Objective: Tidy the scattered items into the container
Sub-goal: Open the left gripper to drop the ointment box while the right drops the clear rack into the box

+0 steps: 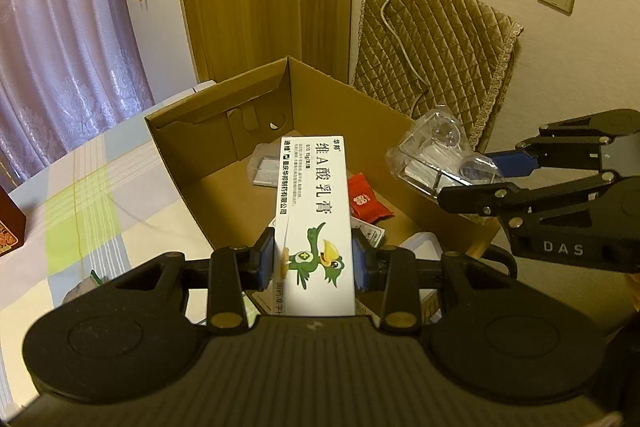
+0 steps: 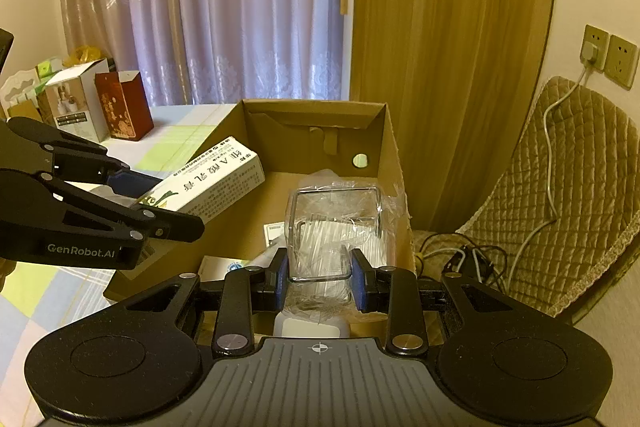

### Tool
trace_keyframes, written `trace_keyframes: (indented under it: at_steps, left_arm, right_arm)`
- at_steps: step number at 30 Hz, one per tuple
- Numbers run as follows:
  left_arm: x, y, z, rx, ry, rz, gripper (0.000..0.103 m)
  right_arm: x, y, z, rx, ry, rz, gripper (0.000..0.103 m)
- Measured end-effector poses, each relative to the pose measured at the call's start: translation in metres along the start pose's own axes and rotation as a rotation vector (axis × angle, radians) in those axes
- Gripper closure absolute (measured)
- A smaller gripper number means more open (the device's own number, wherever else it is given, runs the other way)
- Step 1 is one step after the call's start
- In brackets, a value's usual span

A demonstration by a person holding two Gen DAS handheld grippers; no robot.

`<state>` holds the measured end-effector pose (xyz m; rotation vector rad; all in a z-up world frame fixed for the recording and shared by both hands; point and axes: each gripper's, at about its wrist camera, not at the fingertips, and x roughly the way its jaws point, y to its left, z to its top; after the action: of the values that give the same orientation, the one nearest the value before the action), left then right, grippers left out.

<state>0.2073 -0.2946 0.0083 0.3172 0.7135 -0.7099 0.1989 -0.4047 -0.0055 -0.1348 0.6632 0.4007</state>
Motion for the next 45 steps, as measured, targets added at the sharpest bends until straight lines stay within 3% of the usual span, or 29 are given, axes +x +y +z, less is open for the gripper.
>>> trace_keyframes:
  at_steps: [7,10,45]
  left_arm:
    - [0.001,0.001,0.001,-0.004,-0.003,0.002,0.07]
    - [-0.002,0.005,0.002,-0.024,-0.032,0.02,0.06]
    - [-0.031,0.029,-0.014,-0.049,-0.032,0.057,0.06]
  right_arm:
    - [0.0,0.0,0.0,-0.001,-0.001,0.0,0.069]
    - [0.0,0.0,-0.001,0.001,-0.001,-0.001,0.069]
    - [0.0,0.014,0.008,-0.028,-0.008,0.005,0.069]
